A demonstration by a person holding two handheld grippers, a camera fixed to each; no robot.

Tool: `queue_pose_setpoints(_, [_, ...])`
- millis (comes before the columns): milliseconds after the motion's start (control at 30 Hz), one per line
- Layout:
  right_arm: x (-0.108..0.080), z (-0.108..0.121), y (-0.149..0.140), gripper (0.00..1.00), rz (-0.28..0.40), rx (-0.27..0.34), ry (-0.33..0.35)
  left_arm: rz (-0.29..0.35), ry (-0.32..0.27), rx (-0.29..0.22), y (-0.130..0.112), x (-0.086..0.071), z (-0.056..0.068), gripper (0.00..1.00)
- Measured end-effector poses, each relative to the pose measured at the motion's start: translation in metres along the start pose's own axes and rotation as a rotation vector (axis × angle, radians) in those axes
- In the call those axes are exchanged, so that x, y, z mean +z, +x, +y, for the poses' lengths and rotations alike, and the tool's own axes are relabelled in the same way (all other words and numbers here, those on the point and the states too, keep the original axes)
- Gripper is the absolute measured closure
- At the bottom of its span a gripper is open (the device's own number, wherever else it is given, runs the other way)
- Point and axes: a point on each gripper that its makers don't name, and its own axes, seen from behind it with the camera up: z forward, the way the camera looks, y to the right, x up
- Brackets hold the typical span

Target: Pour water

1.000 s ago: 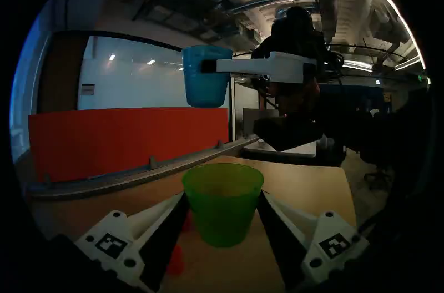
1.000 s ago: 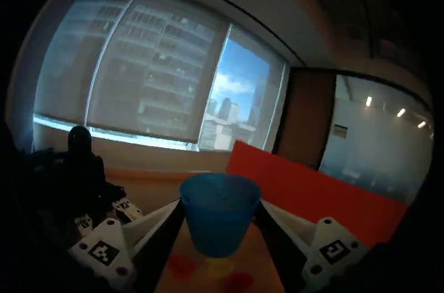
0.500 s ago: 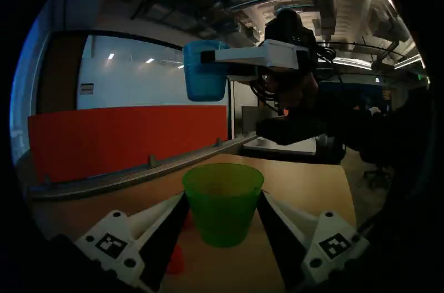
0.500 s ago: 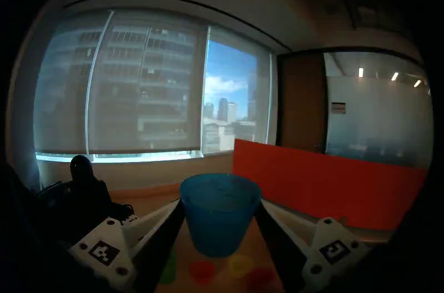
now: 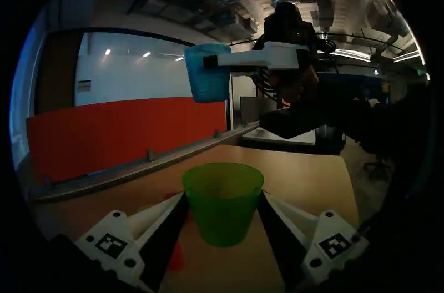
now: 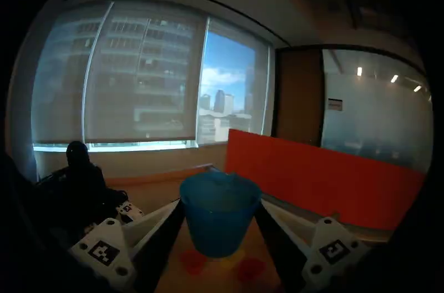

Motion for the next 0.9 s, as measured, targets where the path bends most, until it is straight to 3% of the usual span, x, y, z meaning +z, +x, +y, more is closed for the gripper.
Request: queue_pose_setpoints(900, [-0.025,0.043,-0.113,0.11,-0.190,0.035,-0.044,-0.316,-0.083,0.051,-0.091,0.019,0.009,0.17])
